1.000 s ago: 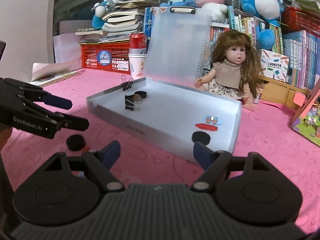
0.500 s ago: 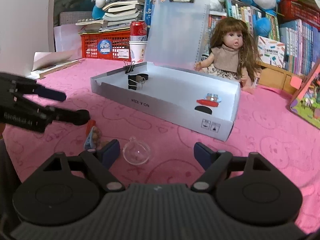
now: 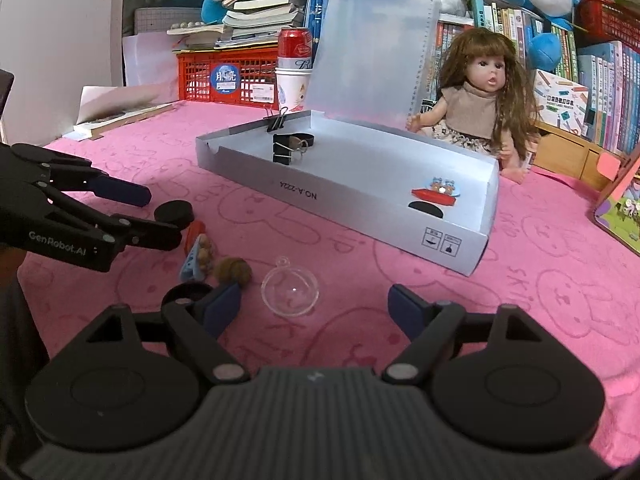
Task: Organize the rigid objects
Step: 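Grasp a black disc with the left tool while the right tool grasps the clear plastic dome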
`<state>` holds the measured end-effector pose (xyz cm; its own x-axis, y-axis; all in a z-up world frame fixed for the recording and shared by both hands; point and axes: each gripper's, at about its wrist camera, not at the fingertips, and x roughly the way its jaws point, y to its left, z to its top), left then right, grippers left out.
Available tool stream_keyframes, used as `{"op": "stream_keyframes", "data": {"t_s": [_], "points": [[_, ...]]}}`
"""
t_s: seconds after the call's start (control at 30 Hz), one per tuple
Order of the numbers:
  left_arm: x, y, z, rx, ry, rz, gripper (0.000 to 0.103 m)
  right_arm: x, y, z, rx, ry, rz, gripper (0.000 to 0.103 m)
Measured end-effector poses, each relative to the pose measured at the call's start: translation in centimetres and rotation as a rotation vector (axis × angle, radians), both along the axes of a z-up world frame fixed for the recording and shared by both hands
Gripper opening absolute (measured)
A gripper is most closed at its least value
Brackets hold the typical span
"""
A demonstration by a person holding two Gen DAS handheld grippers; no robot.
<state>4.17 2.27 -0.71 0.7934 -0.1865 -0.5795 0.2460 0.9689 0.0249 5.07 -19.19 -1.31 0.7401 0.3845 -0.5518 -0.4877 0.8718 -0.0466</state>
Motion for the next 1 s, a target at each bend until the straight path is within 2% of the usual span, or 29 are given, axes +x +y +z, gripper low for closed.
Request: {"op": "stream_keyframes", "data": {"t_s": [0.53, 0.83, 0.9, 0.93, 0.97, 1.0], "points": [[-0.07, -0.04, -0.26, -0.006, -0.013, 0.004, 0.069, 0.11, 0.06, -0.03, 0.005, 0.008, 0.005, 0.088], [-0.22, -0.04, -0.21, -0.008, -0.019, -0.008, 0.063, -0.25, 0.23, -0.04, 0.020, -0.002, 0.047, 0.075], [-0.25, -0.12, -0.13, -0.010, -0.017, -0.022, 0.054, -0.47, 0.20, 0.02, 0.026, -0.013, 0.045, 0.065], [-0.32, -0.23, -0.06, -0.010, -0.018, -0.031, 0.048, -0.56, 0.16, 0.07, 0.034, -0.018, 0.039, 0.053], [-0.42, -0.38, 0.06, -0.005, -0.022, -0.040, 0.030, -0.65, 0.08, 0.15, 0.047, -0.020, 0.030, 0.045], [-0.50, -0.57, 0.20, 0.007, -0.028, -0.044, 0.029, -0.69, -0.03, 0.23, 0.059, -0.019, 0.029, 0.041]]}}
